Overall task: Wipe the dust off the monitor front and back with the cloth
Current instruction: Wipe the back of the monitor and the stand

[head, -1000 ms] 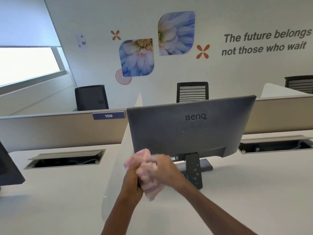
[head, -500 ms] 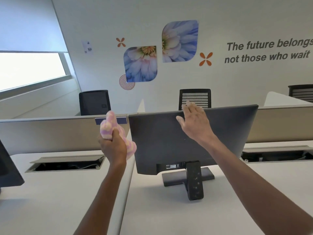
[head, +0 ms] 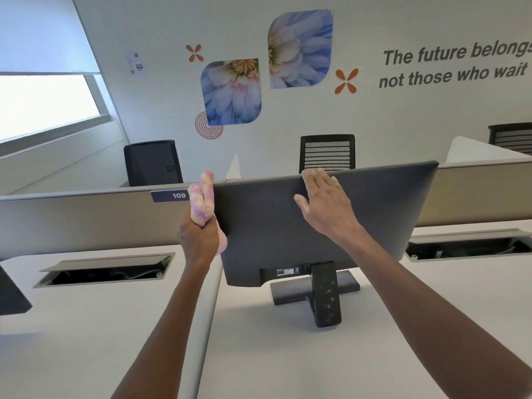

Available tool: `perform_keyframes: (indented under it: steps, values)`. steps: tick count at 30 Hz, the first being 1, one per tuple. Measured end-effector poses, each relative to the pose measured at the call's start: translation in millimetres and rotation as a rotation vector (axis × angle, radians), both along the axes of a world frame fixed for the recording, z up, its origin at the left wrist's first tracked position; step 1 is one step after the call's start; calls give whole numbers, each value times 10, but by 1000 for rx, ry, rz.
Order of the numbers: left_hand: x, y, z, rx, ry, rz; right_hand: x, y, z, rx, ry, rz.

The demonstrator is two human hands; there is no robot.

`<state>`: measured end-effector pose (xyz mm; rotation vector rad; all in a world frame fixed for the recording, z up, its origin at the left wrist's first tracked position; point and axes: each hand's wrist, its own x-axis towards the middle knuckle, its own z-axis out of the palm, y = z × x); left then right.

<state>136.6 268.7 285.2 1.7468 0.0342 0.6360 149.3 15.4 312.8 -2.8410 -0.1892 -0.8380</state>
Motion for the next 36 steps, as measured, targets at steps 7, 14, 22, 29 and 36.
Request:
perform_keyframes:
  steps: [7, 14, 22, 29, 36]
  values:
    - [49, -26, -784, -12, 311, 112, 15, 3, -31, 44, -37, 21]
    - [133, -43, -1420, -37, 492, 83, 4, 16, -38, 63, -38, 20]
    - [274, 28, -1888, -492, 610, -53, -2, 6, -49, 49, -43, 7]
    - [205, -108, -2074, -789, 536, -194, 5, -20, -62, 45, -68, -1]
    - [223, -420, -2329, -1302, 599, -338, -12, -7, -62, 52, -64, 7]
